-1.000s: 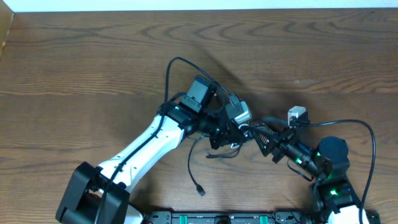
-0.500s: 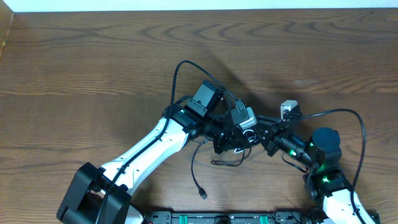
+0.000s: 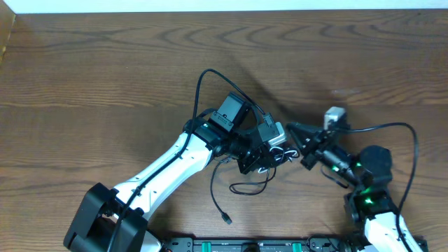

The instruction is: Untangle cables

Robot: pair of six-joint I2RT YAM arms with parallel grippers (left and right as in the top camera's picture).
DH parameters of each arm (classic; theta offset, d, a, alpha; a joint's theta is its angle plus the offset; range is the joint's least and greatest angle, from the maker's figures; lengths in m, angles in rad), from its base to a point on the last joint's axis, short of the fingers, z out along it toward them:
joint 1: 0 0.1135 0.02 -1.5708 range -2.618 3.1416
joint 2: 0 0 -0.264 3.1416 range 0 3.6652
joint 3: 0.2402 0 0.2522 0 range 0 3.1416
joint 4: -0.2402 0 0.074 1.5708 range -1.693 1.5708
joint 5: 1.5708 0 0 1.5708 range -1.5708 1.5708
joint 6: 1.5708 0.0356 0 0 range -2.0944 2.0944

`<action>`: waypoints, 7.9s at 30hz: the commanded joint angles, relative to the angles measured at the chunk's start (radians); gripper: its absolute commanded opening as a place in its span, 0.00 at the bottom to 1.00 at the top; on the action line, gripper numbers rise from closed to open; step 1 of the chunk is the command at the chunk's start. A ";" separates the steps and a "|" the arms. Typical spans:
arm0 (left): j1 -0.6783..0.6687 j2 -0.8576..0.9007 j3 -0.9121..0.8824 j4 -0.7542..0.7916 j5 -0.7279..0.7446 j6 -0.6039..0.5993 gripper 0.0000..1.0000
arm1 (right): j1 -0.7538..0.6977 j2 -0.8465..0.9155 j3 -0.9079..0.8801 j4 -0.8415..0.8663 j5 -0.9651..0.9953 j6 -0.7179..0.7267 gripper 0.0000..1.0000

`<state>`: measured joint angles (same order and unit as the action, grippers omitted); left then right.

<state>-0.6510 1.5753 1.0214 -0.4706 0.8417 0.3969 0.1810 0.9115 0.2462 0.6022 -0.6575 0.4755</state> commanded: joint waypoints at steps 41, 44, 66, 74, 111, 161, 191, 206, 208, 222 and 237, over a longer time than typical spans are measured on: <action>-0.103 -0.021 0.016 0.005 -0.279 0.362 0.08 | -0.101 0.198 0.004 -0.260 -0.296 0.398 0.28; -0.103 -0.021 0.016 0.005 -0.279 0.362 0.08 | -0.101 0.218 0.004 -0.262 -0.295 0.403 0.29; -0.141 -0.021 0.016 0.004 -0.278 0.368 0.08 | -0.101 0.272 0.004 -0.229 -0.324 0.502 0.01; -0.138 -0.021 0.016 -0.069 -0.279 0.312 0.08 | -0.108 0.271 0.004 0.122 -0.275 0.300 0.01; 0.234 -0.021 0.016 0.203 -0.727 -0.758 0.08 | -0.550 0.224 0.003 -0.163 -0.098 0.196 0.02; 0.249 -0.020 0.016 0.293 0.299 -0.117 0.07 | -0.340 0.239 0.003 -0.232 -0.168 0.339 0.36; 0.535 -0.045 0.016 -0.039 0.377 -0.024 0.08 | -0.466 0.192 0.003 -0.649 0.338 0.285 0.01; 0.581 -0.045 0.016 -0.052 0.081 -0.242 0.08 | -0.557 0.186 0.003 -0.726 0.352 0.246 0.01; 0.581 -0.045 0.016 -0.052 0.080 -0.256 0.08 | -0.557 0.186 0.003 -0.726 0.352 0.241 0.01; 0.584 -0.058 0.017 0.068 -0.526 -0.818 0.07 | -0.557 0.186 0.003 -0.735 0.373 0.229 0.01; 0.584 -0.433 0.017 0.064 -0.322 -0.553 0.08 | -0.557 0.180 0.005 -0.718 0.330 0.225 0.22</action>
<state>-0.0784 1.2076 1.0233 -0.4061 0.4358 -0.2356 -0.3668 1.1046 0.2459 -0.1265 -0.3233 0.7238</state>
